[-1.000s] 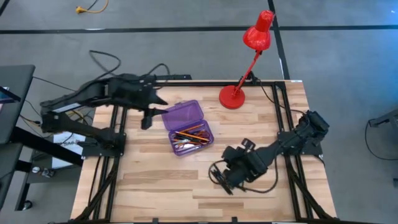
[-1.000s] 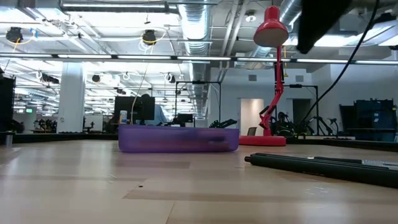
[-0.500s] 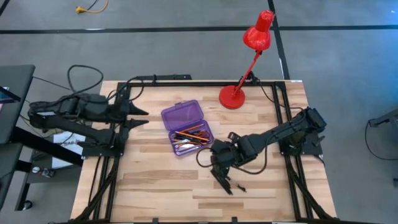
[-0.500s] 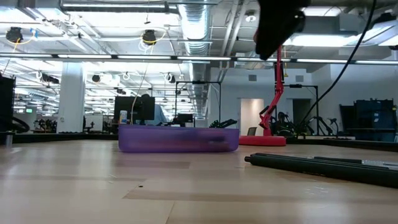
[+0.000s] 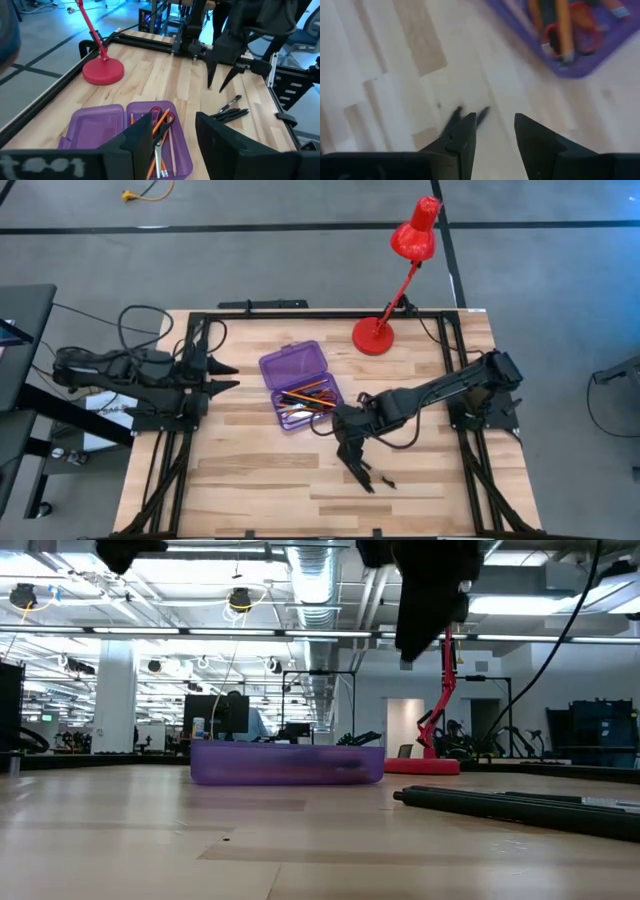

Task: Pick & place school supplies into a supply box
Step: Put the transparent pen into the purple supply box

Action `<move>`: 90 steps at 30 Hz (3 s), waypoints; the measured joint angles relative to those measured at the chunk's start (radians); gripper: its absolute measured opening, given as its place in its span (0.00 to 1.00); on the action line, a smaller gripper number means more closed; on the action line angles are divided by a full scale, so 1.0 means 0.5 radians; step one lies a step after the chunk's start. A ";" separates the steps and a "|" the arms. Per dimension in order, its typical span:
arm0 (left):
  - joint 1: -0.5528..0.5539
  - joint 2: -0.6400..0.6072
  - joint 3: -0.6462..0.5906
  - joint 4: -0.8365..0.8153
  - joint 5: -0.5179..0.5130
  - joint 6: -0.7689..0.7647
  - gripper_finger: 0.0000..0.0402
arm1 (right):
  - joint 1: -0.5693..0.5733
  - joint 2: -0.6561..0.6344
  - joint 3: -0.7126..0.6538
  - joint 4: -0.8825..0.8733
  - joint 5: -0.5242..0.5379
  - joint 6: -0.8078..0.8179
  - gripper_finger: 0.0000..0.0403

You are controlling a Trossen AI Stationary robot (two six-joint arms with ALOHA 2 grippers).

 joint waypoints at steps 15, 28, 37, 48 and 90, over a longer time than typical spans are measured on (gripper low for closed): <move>0.000 -0.166 -0.544 0.290 -0.008 -0.288 0.34 | 0.172 0.000 -0.432 0.342 -0.317 0.196 0.31; 0.000 -0.167 -0.671 0.464 -0.004 -0.291 0.34 | 0.470 0.031 -0.609 0.388 -0.218 0.746 0.31; 0.000 -0.167 -0.671 0.539 -0.009 -0.211 0.34 | 0.510 0.050 -0.609 0.377 -0.198 0.862 0.36; 0.000 -0.167 -0.671 0.530 0.000 -0.207 0.34 | 0.465 0.050 -0.635 0.359 -0.213 0.800 0.53; 0.001 -0.167 -0.671 0.521 -0.066 -0.191 0.34 | 0.373 0.166 -0.756 0.415 -0.294 0.482 0.04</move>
